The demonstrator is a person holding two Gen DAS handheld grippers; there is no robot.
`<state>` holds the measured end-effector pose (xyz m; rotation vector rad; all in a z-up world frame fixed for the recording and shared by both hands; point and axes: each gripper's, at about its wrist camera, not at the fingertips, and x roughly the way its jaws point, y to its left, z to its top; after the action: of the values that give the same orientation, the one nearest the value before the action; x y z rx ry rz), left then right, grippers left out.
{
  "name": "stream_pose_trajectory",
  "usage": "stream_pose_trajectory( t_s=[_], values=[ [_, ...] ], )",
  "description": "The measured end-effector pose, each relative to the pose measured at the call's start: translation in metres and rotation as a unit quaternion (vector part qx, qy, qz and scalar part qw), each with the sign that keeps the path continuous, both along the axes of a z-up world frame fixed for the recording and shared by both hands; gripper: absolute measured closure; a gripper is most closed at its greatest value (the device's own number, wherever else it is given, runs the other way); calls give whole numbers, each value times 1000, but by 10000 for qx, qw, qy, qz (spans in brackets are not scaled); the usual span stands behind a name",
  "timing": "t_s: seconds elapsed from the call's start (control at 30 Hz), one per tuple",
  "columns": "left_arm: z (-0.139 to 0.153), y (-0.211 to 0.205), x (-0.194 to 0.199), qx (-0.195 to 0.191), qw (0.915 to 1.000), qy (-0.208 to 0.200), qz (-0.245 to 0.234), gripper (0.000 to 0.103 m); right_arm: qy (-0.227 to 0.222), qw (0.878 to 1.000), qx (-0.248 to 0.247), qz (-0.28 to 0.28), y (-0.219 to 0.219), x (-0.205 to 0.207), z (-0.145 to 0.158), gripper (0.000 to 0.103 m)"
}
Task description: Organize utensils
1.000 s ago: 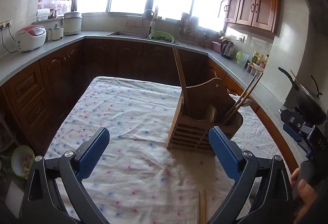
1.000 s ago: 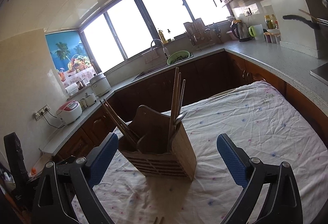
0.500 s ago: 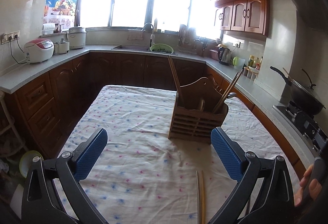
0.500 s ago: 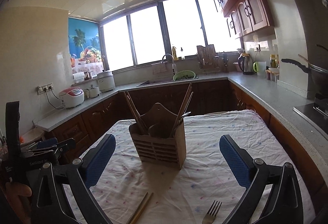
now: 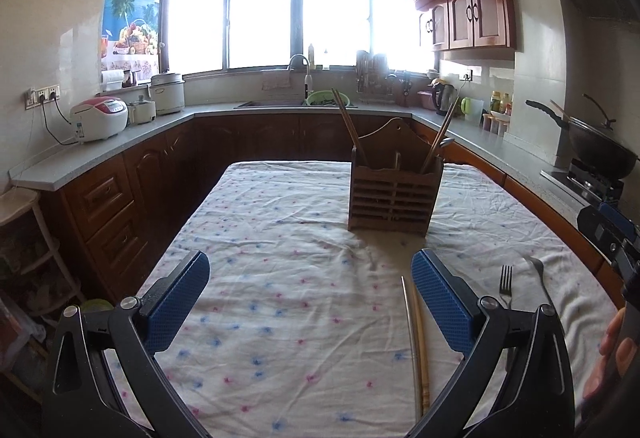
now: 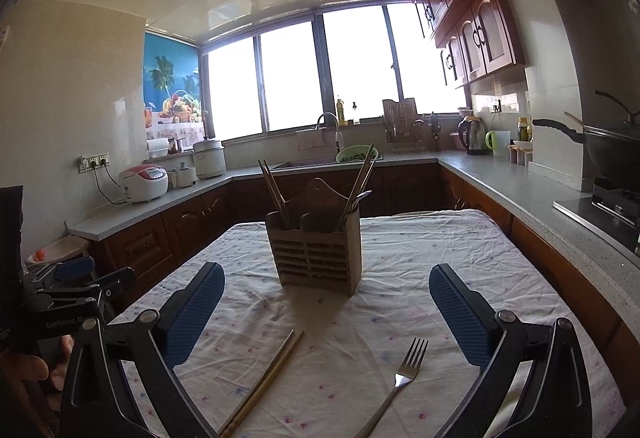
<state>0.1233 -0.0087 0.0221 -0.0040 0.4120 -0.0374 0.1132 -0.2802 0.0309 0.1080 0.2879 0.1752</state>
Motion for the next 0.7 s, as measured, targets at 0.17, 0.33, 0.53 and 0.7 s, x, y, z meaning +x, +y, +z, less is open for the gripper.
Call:
stream_pose_trajectory(
  t_s=[0.17, 0.33, 0.53, 0.7],
  values=[
    [-15, -4, -13, 36, 10000, -74, 50, 0, -31, 9997, -222, -121, 4, -19, -20, 0],
    [-28, -7, -31, 161, 9993, -276, 171, 0, -160, 9992, -321, -199, 3, -38, -33, 0],
    [-38, -6, -43, 250, 9992, -218, 202, 0, -177, 9990, -286, -287, -1, -51, -43, 0],
    [-37, -7, -47, 272, 9990, -221, 290, 0, -188, 9990, -264, -317, -3, -60, -46, 0]
  ],
)
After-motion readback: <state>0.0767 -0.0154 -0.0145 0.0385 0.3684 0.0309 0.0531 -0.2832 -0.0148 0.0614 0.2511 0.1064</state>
